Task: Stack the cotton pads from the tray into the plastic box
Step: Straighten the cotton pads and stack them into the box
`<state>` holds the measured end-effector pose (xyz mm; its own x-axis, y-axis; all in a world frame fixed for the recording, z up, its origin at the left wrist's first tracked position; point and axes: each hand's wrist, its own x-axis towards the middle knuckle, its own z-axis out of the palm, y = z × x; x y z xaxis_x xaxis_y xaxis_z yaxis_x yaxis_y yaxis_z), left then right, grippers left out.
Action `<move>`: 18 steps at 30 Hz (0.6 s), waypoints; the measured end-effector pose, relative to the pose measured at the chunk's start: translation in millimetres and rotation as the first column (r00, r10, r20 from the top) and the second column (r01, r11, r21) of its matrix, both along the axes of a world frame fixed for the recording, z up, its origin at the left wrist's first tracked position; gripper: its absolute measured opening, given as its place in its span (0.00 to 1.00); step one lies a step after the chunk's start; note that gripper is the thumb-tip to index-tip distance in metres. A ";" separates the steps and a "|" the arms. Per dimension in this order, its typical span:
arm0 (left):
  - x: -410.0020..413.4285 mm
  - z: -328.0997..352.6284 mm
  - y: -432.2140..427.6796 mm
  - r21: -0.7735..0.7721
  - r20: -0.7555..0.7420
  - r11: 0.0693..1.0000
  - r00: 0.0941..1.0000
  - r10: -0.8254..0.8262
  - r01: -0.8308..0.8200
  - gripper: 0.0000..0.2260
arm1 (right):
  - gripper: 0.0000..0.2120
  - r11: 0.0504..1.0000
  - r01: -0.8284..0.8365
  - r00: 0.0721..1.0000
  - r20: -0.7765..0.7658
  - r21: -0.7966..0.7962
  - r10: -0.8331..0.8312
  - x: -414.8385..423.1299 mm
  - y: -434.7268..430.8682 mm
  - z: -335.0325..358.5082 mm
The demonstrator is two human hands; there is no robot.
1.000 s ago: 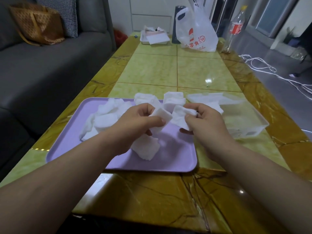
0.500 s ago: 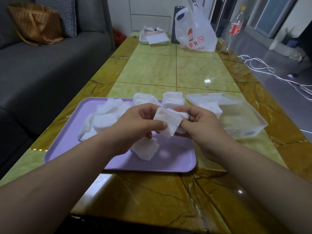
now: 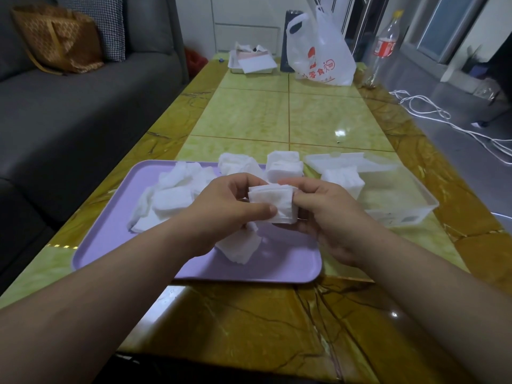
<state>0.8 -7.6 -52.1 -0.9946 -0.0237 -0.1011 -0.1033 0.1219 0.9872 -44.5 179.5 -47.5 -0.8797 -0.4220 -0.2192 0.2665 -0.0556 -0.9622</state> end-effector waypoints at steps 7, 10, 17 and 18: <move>1.9 2.0 3.2 -0.013 -0.015 1.000 1.000 0.015 -0.016 0.12 | 0.15 0.999 -0.026 0.991 -0.128 0.046 0.032 2.0 1.1 -4.8; 3.3 7.4 2.7 0.020 0.001 0.999 0.999 -0.039 0.039 0.13 | 0.15 0.998 0.057 0.985 -0.166 0.039 -0.050 2.1 0.9 -8.8; 3.3 6.3 -3.1 0.091 0.100 0.993 0.992 -0.082 0.073 0.14 | 0.12 0.995 0.094 0.990 -0.100 -0.013 -0.095 0.0 2.8 -3.5; 3.3 6.6 -4.0 0.112 0.121 0.991 0.989 -0.090 0.077 0.13 | 0.12 0.995 0.096 0.991 -0.088 -0.019 -0.097 -0.4 2.9 -3.0</move>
<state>4.1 -11.6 -45.5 -0.9720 0.0764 -0.2223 -0.2207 0.0297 0.9749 -44.9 182.4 -50.5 -0.9321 -0.3370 -0.1330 0.1728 -0.0909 -0.9808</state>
